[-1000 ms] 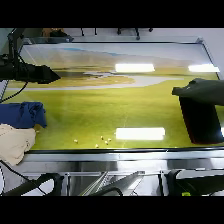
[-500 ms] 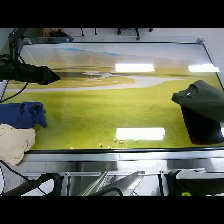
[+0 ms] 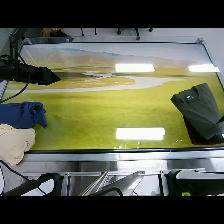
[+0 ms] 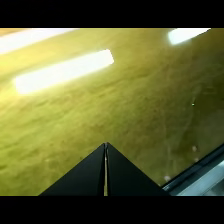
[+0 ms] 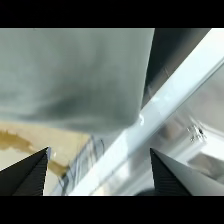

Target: Fold the shirts.

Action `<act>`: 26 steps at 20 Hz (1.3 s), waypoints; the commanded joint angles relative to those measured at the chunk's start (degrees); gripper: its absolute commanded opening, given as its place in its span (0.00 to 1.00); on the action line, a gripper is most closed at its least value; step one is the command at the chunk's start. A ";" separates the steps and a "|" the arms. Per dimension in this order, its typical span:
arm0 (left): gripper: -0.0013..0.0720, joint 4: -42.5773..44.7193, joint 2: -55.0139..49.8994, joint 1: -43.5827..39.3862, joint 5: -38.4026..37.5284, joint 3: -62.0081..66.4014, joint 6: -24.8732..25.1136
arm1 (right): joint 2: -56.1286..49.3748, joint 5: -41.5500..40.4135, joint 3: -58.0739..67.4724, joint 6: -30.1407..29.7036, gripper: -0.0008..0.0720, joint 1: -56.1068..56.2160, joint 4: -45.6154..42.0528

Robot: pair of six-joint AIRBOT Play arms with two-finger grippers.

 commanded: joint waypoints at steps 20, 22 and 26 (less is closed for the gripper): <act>0.04 0.15 51.39 -10.60 8.83 -61.00 -12.35 | 26.01 -38.25 -43.91 -19.30 0.04 60.94 24.90; 0.04 0.15 55.21 -11.45 10.12 -63.01 -13.07 | 25.20 -37.88 -44.11 -19.34 0.04 60.92 26.12; 0.04 0.17 61.81 -11.61 12.41 -65.40 -15.96 | 24.70 -37.86 -44.11 -19.34 0.04 60.92 26.34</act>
